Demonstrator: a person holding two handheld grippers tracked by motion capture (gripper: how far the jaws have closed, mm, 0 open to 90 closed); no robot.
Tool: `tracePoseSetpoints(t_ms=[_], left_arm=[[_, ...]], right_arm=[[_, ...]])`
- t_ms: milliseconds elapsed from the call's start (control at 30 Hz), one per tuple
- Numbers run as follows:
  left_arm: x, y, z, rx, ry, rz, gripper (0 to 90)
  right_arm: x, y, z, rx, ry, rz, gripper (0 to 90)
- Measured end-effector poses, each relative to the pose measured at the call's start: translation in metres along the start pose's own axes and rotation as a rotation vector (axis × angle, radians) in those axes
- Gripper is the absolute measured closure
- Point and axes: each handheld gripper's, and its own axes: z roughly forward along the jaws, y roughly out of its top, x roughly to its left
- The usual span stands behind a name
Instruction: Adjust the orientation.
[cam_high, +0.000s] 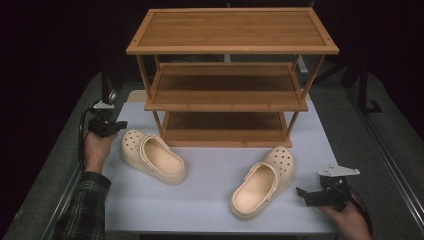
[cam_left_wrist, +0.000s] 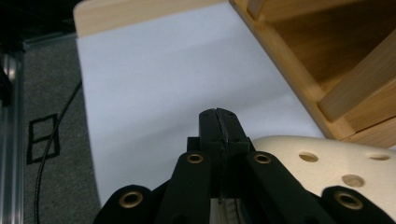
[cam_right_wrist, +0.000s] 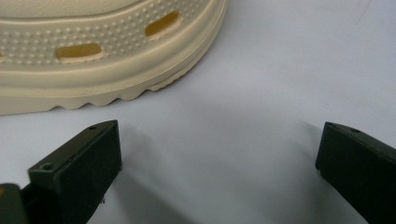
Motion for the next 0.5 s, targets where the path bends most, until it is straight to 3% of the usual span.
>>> tracePoseSetpoints(t_ms=[233,500], left_arm=[[-0.005,-0.001,0.007,0.011,-0.006,0.015,90.0],[-0.014,-0.008,0.004,-0.019,-0.05,0.037,90.0]], right_arm=[[0.0,0.0,0.0,0.0,0.0,0.0,0.0],[0.0,0.0,0.0,0.0,0.0,0.0,0.0]])
